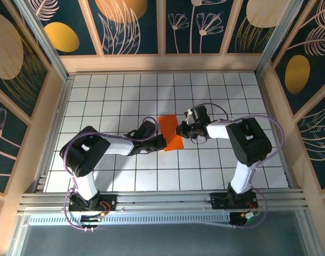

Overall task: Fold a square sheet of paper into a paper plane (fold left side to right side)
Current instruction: Fold the triangle a second time at the center of the table.

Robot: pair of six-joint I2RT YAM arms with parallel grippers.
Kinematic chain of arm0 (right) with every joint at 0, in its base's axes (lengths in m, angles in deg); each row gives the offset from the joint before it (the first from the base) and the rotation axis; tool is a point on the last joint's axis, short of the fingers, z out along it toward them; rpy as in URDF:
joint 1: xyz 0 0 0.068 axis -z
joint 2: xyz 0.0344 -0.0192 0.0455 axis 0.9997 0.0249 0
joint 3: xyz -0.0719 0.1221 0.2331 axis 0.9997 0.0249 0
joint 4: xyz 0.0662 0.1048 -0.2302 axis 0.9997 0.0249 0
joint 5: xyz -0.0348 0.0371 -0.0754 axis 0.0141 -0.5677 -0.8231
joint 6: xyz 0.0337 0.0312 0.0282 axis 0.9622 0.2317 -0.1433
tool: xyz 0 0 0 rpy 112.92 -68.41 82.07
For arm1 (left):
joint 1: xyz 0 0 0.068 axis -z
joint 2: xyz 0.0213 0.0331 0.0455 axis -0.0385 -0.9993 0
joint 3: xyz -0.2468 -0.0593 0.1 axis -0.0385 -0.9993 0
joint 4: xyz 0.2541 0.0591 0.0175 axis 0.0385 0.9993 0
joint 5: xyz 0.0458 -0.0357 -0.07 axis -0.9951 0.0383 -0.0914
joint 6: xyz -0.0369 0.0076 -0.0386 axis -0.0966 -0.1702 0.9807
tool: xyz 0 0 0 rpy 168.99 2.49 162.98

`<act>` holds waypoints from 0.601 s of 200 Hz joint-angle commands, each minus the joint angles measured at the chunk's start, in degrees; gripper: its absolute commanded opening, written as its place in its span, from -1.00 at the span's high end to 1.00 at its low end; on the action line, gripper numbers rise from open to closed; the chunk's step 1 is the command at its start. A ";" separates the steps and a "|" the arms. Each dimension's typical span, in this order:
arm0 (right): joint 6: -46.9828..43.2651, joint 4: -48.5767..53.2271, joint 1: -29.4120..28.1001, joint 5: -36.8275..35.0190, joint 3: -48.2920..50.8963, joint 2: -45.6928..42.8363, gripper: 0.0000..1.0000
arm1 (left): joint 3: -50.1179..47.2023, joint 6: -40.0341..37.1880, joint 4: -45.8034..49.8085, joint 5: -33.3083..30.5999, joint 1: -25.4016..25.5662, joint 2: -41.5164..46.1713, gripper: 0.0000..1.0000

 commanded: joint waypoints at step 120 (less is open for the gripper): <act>-0.70 4.14 0.10 -3.97 0.48 1.06 1.00 | -0.08 -0.57 2.03 1.67 1.15 9.44 0.98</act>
